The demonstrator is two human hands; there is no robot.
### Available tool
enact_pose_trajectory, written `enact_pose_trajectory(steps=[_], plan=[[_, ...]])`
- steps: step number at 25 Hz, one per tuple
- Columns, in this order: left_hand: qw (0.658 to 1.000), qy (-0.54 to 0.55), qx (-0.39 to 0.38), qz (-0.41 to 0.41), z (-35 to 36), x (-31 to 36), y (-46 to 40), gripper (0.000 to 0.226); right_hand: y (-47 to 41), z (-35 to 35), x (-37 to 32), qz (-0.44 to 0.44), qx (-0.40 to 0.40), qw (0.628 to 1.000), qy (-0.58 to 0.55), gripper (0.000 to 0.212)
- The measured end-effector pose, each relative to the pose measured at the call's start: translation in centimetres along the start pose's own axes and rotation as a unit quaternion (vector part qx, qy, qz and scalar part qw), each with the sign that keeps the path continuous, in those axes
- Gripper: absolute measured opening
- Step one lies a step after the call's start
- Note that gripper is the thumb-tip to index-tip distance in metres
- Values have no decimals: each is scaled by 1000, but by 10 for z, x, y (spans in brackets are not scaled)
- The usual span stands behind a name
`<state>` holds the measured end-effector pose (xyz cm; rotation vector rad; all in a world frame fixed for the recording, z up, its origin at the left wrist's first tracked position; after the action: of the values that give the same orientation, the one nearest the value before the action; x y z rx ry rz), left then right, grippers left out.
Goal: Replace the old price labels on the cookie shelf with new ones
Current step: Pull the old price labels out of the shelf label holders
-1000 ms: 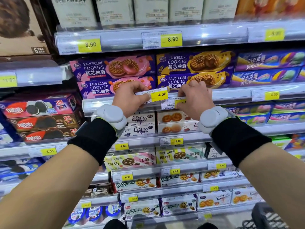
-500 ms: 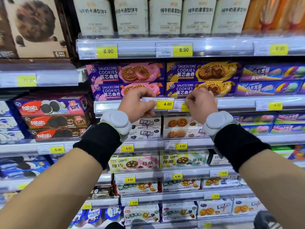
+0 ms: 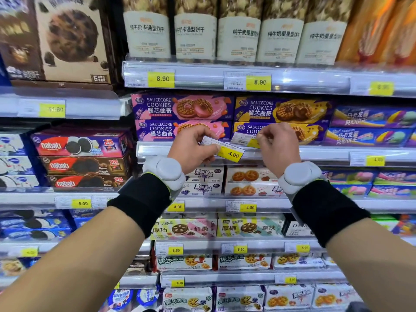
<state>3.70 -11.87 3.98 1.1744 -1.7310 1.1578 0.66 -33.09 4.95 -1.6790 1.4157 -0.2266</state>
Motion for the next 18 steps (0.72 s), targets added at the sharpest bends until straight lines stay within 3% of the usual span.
enact_pose_trajectory(steps=[9,15,18], plan=[[999,41,0,-13,1,0,6,25,5,2,-42,-11,-84,982,-166,11],[999,42,28,-11,-7,-3,15,39,10,8,-59,15,-152,963,-222,13],[999,26,32,0,-12,-9,18,34,13,15,-64,12,-163,960,-229,14]])
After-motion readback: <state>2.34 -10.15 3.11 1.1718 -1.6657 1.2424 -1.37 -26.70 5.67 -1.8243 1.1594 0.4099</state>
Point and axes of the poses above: each hand's wrist, its own y-axis away from the middle knuckle, its own z-axis out of the palm, x = y × z, the point moved 3 cm from there along -y, towards the middle knuckle, and after that the axes turned 11 degrees about -z, right-handed, at the moved point
